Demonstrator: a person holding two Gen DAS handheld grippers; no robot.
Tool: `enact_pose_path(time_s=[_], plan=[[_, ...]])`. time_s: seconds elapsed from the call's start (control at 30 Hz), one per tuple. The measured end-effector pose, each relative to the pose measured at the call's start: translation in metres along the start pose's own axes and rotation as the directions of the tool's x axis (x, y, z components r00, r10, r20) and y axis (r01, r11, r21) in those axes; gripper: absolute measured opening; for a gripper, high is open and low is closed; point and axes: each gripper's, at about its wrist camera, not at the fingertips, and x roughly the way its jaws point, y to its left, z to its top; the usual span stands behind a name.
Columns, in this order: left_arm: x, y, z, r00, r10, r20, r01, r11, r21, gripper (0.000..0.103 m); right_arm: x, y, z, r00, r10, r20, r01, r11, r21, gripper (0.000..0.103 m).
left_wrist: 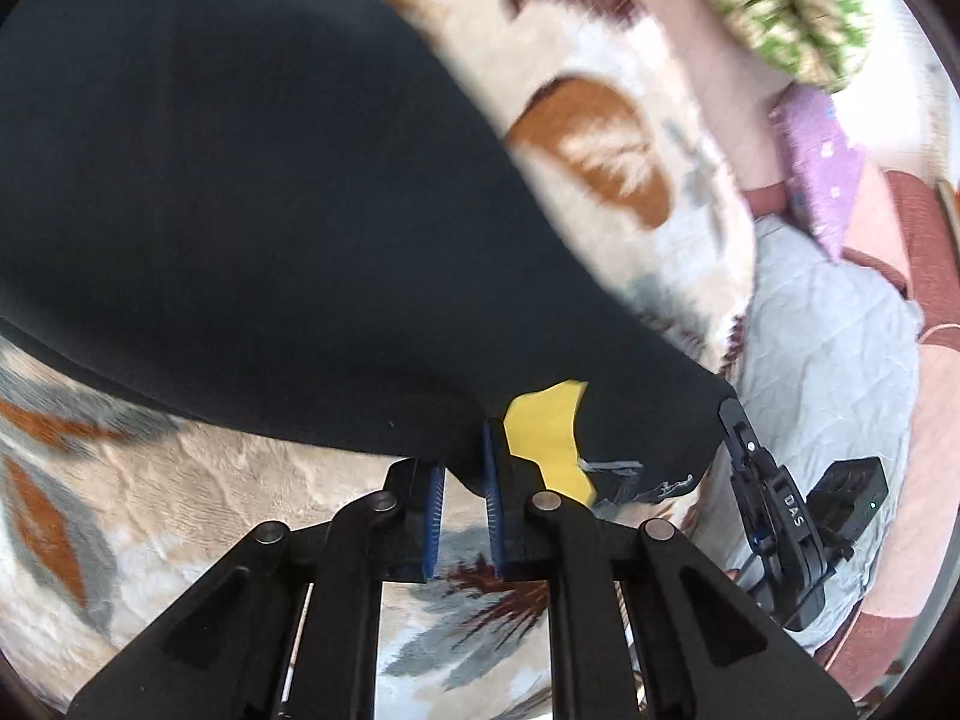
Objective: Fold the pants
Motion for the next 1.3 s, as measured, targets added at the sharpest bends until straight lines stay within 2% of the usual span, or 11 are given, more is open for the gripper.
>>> enact_pose_path(time_s=[0.13,0.17,0.23,0.3,0.37,0.4,0.5,0.73,1.07,1.23,1.3], plan=[[0.000,-0.003,-0.003,1.000,-0.006,0.021,0.005,1.000,0.015,0.010,0.023,-0.016,-0.013,0.996,-0.070,-0.057,0.071,0.997,0.027,0.007],[-0.002,-0.004,-0.006,1.000,-0.015,0.015,0.015,1.000,0.011,0.011,0.028,-0.021,-0.017,0.995,-0.068,-0.072,0.072,0.997,0.041,0.011],[-0.003,-0.008,-0.014,0.998,-0.055,0.000,0.055,0.998,0.000,0.013,0.029,-0.027,-0.020,0.995,-0.041,-0.095,0.049,0.995,0.088,0.012],[0.001,-0.017,-0.024,0.995,-0.099,-0.030,0.099,0.995,0.001,0.023,0.018,-0.033,-0.018,0.997,0.052,-0.063,-0.043,0.990,0.137,0.016],[0.013,-0.032,-0.034,0.992,-0.112,-0.055,0.113,0.994,0.014,0.026,0.006,-0.041,-0.015,0.995,0.091,-0.041,-0.082,0.981,0.178,0.041],[0.022,-0.041,-0.039,0.991,-0.113,-0.075,0.114,0.993,0.017,0.026,0.002,-0.046,-0.014,0.996,0.083,-0.036,-0.075,0.978,0.193,0.044],[0.049,-0.064,-0.051,0.986,-0.121,-0.116,0.124,0.992,0.019,0.026,-0.005,-0.059,-0.014,0.996,0.074,-0.041,-0.063,0.973,0.223,0.045],[0.073,-0.099,-0.053,0.994,-0.080,-0.070,0.083,0.995,0.050,0.026,0.000,-0.079,-0.018,0.985,0.156,-0.069,-0.131,0.952,0.277,0.045],[0.080,-0.108,-0.044,0.998,-0.064,-0.012,0.064,0.998,0.025,0.026,0.027,-0.086,-0.013,0.965,0.243,-0.095,-0.204,0.929,0.310,0.045],[0.083,-0.117,-0.042,0.999,-0.048,0.007,0.047,0.999,0.024,0.026,0.049,-0.080,-0.006,0.938,0.319,-0.134,-0.265,0.911,0.315,0.045],[0.085,-0.121,-0.042,0.999,-0.027,0.026,0.026,0.999,0.029,0.026,0.053,-0.076,-0.004,0.934,0.322,-0.153,-0.267,0.916,0.300,0.045]])
